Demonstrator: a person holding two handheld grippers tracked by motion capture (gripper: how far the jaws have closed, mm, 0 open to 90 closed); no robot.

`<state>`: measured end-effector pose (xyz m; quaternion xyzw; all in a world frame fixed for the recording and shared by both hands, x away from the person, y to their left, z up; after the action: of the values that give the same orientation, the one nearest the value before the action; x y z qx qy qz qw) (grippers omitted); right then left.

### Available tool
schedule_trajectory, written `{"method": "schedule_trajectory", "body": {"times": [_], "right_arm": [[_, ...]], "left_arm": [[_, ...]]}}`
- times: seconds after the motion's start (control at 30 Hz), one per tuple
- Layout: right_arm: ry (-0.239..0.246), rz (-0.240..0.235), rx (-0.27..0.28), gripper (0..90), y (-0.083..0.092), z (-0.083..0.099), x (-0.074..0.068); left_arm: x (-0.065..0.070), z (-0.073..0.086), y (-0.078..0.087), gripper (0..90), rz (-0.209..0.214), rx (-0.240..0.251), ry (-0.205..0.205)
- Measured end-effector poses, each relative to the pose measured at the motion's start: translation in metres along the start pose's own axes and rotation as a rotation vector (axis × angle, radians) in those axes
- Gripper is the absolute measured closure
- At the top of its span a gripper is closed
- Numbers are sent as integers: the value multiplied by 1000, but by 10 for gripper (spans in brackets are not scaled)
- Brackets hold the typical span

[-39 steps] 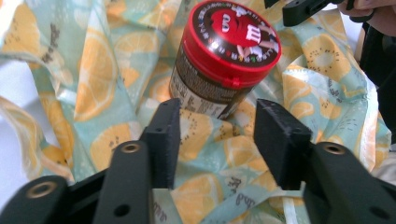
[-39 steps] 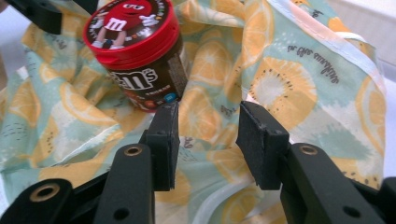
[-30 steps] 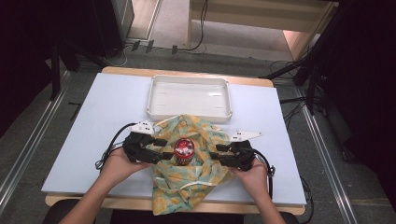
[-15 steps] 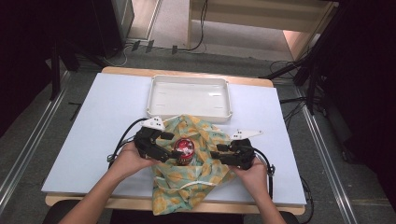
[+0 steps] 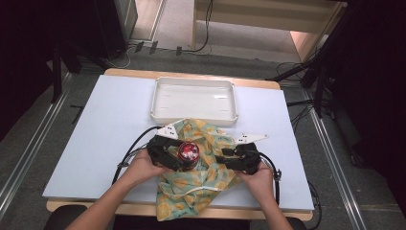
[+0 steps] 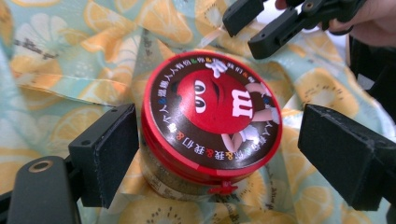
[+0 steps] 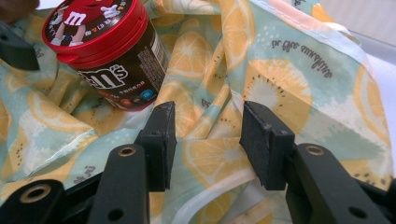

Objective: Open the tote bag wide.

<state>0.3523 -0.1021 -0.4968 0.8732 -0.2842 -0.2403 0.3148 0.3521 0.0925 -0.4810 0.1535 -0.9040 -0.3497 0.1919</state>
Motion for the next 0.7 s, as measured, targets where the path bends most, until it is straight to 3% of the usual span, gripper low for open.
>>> {"method": "schedule_trajectory", "body": {"times": [0.17,0.47,0.7], "right_arm": [[-7,-1,-8,564,-2,1,0],[4,-1,-21,564,-5,2,-2],[2,2,-22,561,-6,2,-1]], "left_arm": [[-4,8,-10,123,7,-13,26],[-7,14,-26,138,-30,-42,0],[-9,16,-31,174,-51,-17,-9]]}}
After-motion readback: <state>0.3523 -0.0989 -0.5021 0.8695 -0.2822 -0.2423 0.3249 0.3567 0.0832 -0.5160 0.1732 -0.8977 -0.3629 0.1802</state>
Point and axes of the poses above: each handheld gripper's, and its own axes: y roughly backward along the jaws, z roughly out of its underside, x roughly to its right, the point moved 7 cm from there along -y, roughly forward along the jaws, and after that the axes turned 4 degrees about -x, right-handed, at the moved point
